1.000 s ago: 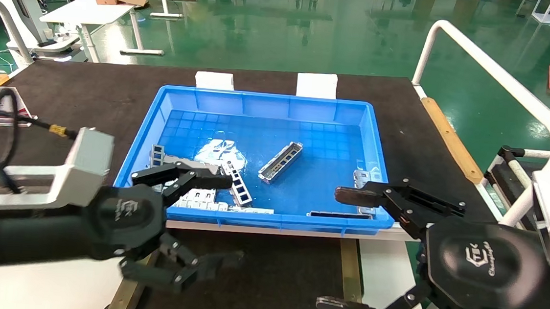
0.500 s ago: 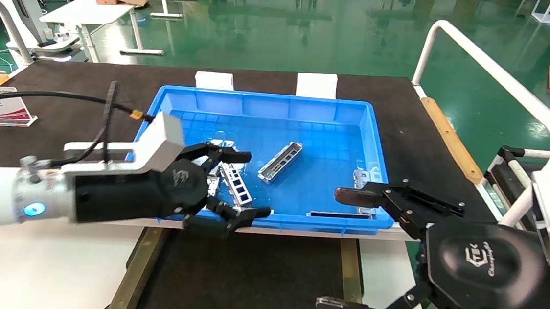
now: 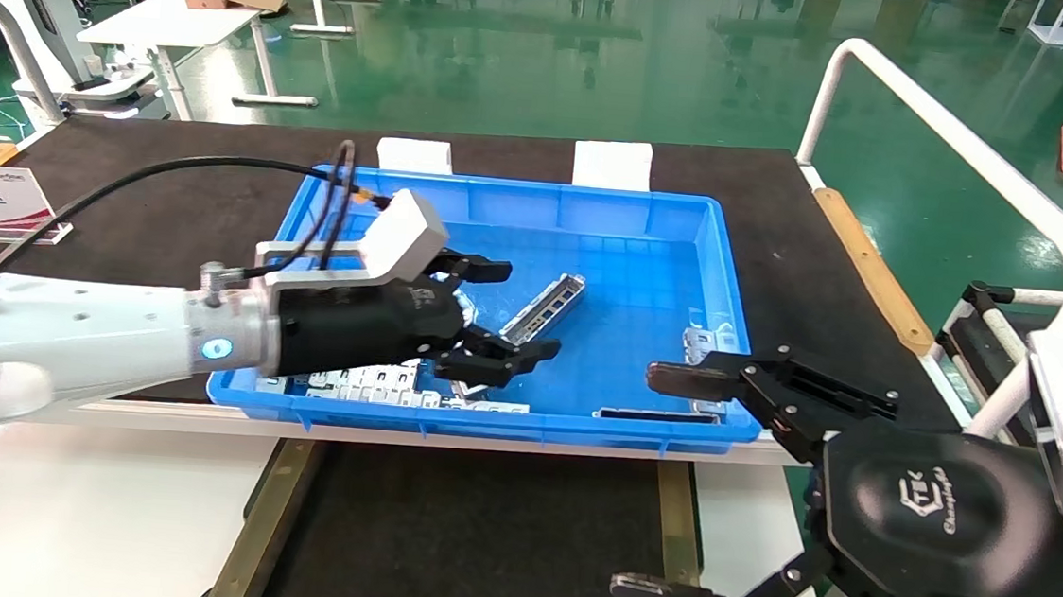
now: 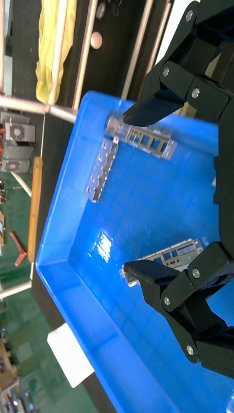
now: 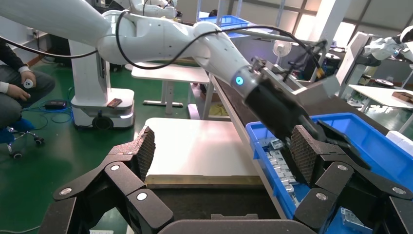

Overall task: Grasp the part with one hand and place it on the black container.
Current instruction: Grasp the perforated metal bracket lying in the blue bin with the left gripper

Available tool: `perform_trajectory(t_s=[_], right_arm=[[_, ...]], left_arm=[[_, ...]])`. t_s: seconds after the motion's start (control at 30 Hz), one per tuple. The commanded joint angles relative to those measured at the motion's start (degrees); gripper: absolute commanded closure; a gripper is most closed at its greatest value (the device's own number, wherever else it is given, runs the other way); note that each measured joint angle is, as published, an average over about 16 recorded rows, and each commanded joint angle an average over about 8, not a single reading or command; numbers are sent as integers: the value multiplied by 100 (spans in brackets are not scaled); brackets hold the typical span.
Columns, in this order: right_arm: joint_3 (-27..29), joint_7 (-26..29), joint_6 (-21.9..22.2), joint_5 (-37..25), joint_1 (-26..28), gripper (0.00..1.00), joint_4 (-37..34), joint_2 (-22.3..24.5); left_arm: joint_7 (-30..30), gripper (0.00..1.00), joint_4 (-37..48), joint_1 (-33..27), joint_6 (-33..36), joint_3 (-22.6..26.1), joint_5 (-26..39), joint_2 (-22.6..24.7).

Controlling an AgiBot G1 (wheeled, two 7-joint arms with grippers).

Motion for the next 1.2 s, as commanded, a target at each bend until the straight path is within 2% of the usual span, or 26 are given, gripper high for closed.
perform_trajectory(t_s=[0.03,0.47,0.8,0.83,0.87,0.9,1.07,1.1,1.13,1.2], right_arm=[[0,0,0,0,0,0,0,0],[-3,-2,1,2,1,0,0,1],[-6,-3,2,4,1,0,0,2],[-6,-3,2,4,1,0,0,2],[-6,-3,3,4,1,1,0,2],[-6,-3,3,4,1,10,0,2],[-7,-4,3,5,2,73,0,3],[-7,-4,3,5,2,85,0,3],[-8,-4,3,5,2,96,0,3],[-8,-4,3,6,2,100,0,3]], left_arm=[[73,0,281,-110,-80,40,74,165],[747,0,2037,-655,-676,164,356,1025],[954,0,2830,-860,-1142,210,343,1345],[938,6,2859,-857,-1180,218,326,1358],[918,15,2880,-852,-1216,227,307,1368],[891,27,2893,-845,-1248,237,286,1375],[717,89,2897,-815,-1389,321,195,1392],[687,97,2889,-811,-1415,348,189,1394],[656,100,2880,-808,-1440,377,183,1395],[599,100,2860,-799,-1486,439,177,1396]])
